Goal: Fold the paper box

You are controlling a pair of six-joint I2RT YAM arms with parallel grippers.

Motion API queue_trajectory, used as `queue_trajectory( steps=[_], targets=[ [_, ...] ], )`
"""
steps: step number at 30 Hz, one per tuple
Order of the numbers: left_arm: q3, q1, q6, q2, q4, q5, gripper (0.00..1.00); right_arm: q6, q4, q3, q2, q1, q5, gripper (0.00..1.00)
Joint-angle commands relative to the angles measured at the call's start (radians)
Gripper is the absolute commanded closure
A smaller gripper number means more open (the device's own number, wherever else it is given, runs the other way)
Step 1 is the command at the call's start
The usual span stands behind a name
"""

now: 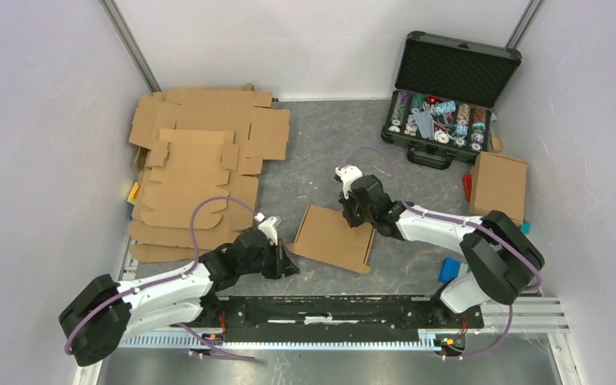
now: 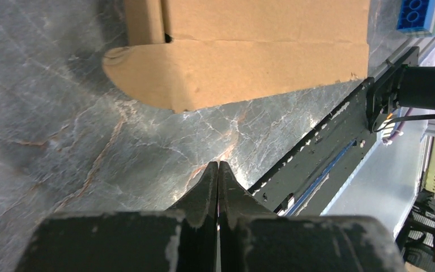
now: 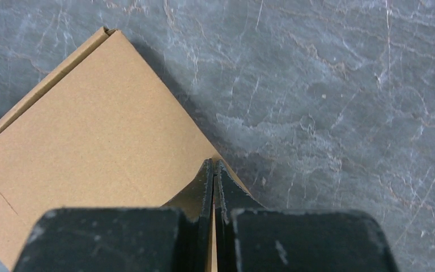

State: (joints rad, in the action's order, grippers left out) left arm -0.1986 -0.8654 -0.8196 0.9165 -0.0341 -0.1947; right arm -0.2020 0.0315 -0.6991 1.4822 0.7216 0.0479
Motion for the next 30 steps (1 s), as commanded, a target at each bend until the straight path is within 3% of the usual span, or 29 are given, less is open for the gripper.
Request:
queue_trajectory(
  steps=[1, 12, 22, 30],
  targets=[
    [-0.013, -0.023, -0.03, 0.032, -0.111, -0.003, 0.98, 0.026, 0.03, -0.039, 0.072, -0.009, -0.034, 1.0],
    [-0.053, -0.061, -0.009, 0.077, -0.139, 0.042, 0.96, 0.014, 0.074, -0.05, 0.192, -0.053, -0.078, 1.0],
    [-0.105, -0.063, 0.036, 0.23, -0.286, 0.102, 0.94, 0.005, 0.102, -0.068, 0.238, -0.106, -0.201, 1.0],
    [-0.245, -0.063, 0.125, 0.383, -0.319, 0.142, 0.95, 0.026, 0.092, -0.068, 0.228, -0.107, -0.228, 1.0]
  ],
)
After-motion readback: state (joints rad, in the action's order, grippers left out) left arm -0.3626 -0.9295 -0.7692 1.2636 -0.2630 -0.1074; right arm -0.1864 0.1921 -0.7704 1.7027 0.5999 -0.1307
